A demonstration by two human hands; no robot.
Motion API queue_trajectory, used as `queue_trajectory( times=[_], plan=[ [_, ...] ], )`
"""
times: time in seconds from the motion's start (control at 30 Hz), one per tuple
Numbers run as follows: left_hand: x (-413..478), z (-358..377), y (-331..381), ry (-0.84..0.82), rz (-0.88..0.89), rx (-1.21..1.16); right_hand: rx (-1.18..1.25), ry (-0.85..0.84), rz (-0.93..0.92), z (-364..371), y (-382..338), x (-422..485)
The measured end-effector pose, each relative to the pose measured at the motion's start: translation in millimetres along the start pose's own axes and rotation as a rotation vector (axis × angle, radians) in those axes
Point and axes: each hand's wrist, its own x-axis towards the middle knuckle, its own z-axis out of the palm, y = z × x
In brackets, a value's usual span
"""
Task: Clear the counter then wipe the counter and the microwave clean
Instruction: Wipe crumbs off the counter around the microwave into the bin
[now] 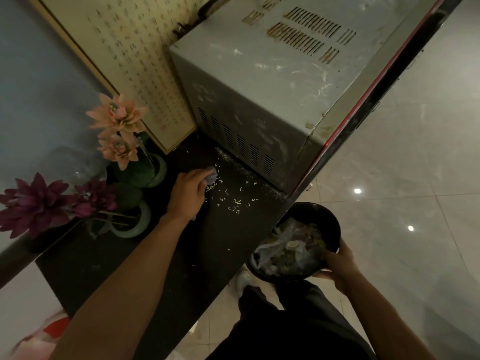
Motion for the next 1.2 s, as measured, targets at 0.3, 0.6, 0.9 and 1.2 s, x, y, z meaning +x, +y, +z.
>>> queue_trajectory(
  times=[0.3, 0.6, 0.9, 1.2],
  plan=[
    [-28.8, 12.7, 16.2, -0.03, 0.116, -0.132, -0.163, 0.003, -0.053, 7.2, -1.6, 1.8],
    [44.0, -16.8, 4.7, 0.477, -0.322, -0.252, -0.19, -0.003, -0.026, 7.8, -8.7, 4.1],
    [93.5, -4.0, -19.9, 0.288, -0.247, -0.033, -0.195, -0.007, -0.019, 5.2, -9.7, 6.7],
    [75.6, -9.1, 6.8, 0.023, -0.126, -0.224, -0.202, -0.027, -0.038, 3.0, -11.1, 7.0]
  ],
)
